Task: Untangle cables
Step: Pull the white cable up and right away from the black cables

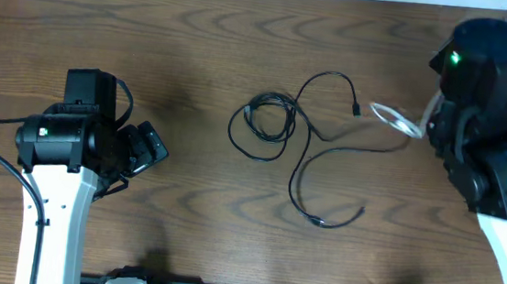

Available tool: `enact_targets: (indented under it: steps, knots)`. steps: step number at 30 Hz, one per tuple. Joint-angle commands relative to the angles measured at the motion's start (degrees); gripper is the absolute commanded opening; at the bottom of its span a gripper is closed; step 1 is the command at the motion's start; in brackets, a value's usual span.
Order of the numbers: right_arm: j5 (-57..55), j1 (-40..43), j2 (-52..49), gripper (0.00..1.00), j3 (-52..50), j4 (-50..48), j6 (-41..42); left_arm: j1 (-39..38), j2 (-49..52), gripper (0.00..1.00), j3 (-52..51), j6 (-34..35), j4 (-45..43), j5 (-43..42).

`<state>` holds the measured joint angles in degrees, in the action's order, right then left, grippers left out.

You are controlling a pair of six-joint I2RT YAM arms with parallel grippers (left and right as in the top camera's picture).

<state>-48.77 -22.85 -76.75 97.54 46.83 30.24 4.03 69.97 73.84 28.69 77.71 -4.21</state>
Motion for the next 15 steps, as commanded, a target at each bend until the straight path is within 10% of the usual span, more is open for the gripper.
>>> enact_targets:
  steps: [1,10,15]
  knots:
    - [4.46,0.85,-2.08,0.01,-0.04,1.44,-0.7,0.2,0.02,0.99,-0.02,0.48,0.17,0.13]
    - [45.35,0.79,-2.62,0.01,-0.02,-7.63,-0.74,0.2,0.02,0.99,-0.02,0.48,0.17,0.13]
    - [50.56,0.85,0.81,0.01,1.64,-21.49,-0.74,0.2,0.02,0.99,-0.02,0.48,0.17,0.13]
